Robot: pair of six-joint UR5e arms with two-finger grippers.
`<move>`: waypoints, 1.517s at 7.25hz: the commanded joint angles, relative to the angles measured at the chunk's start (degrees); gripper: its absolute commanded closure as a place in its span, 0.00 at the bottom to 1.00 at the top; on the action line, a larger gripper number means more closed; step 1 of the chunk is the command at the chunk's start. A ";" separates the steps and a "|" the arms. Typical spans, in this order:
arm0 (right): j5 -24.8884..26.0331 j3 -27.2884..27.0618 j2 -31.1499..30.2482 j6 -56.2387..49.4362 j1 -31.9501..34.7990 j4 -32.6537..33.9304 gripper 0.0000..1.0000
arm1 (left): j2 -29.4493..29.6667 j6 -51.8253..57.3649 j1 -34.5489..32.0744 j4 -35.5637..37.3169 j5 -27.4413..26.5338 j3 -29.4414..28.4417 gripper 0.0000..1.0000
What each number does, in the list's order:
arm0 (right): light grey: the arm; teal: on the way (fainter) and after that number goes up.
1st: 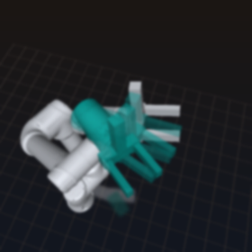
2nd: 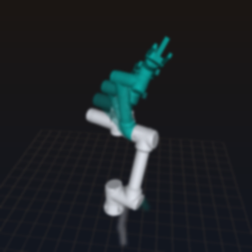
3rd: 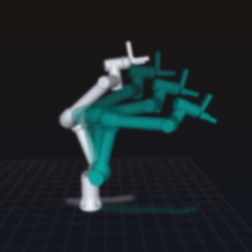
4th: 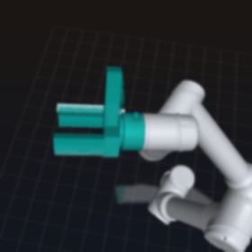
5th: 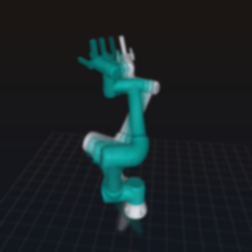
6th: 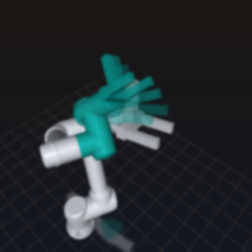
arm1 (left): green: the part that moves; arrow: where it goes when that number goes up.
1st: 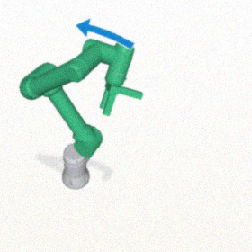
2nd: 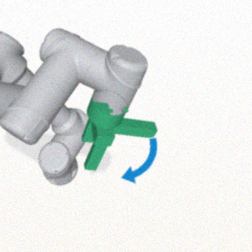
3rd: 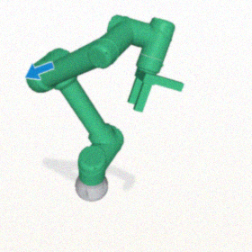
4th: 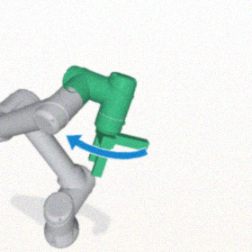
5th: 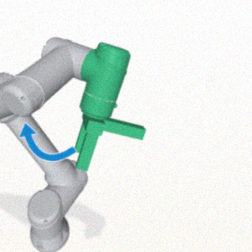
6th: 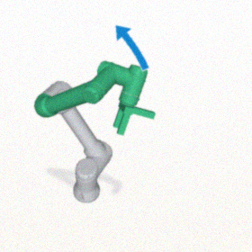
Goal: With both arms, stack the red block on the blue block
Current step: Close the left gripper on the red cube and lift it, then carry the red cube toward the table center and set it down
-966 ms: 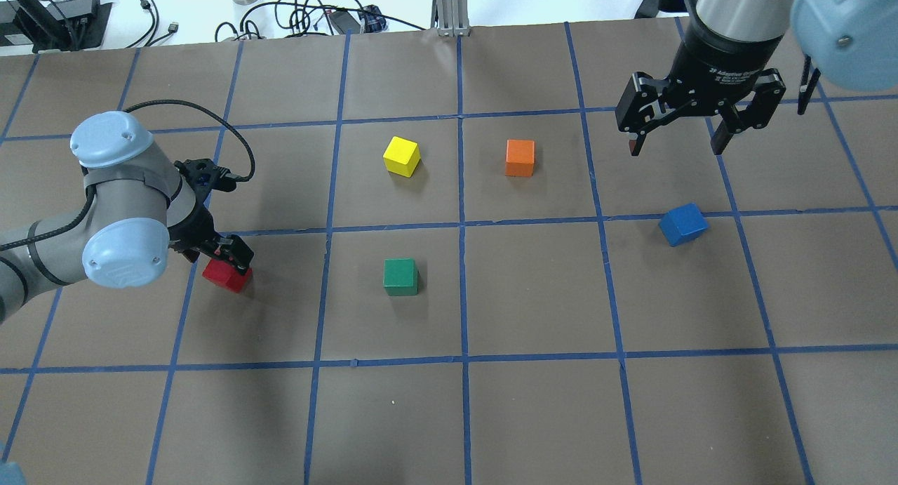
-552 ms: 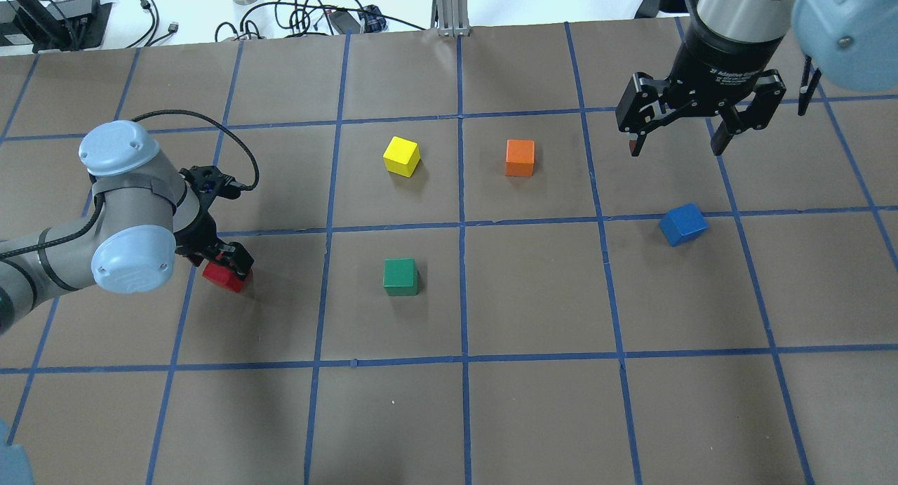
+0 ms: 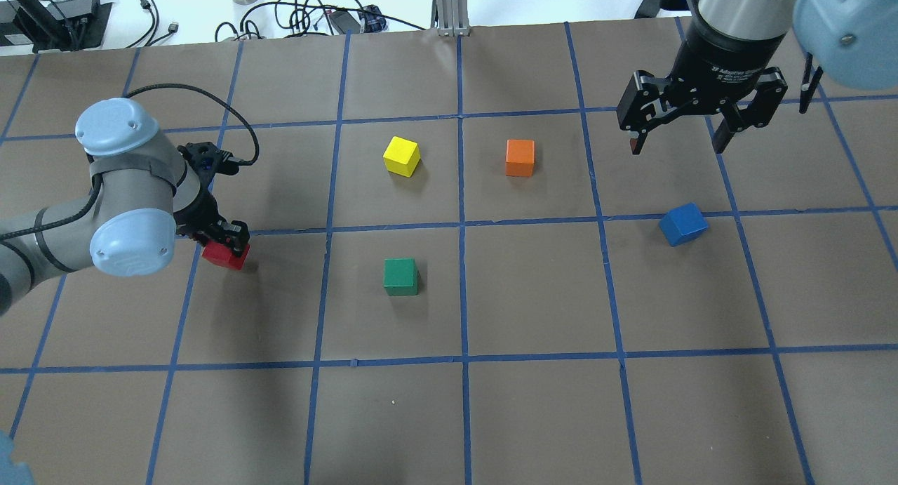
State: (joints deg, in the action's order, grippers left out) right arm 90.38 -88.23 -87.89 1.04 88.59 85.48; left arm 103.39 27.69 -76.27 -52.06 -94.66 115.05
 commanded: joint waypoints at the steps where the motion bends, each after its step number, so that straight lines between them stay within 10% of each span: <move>1: 0.23 -0.19 0.00 0.01 0.00 0.04 0.00 | 1.54 -17.03 -10.41 -6.88 -0.09 -10.58 1.00; 5: 0.23 -0.02 0.09 0.19 -0.09 0.04 0.00 | 10.75 -40.19 -25.64 -8.07 9.48 -21.70 1.00; 11: -0.47 -0.28 0.53 0.19 -0.26 0.92 0.00 | 18.24 -44.39 -34.46 -2.18 6.85 -23.38 1.00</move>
State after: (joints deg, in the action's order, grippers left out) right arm 89.82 -88.47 -87.45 1.19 88.38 86.16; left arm 120.75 -16.56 -109.84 -55.36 -87.79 91.96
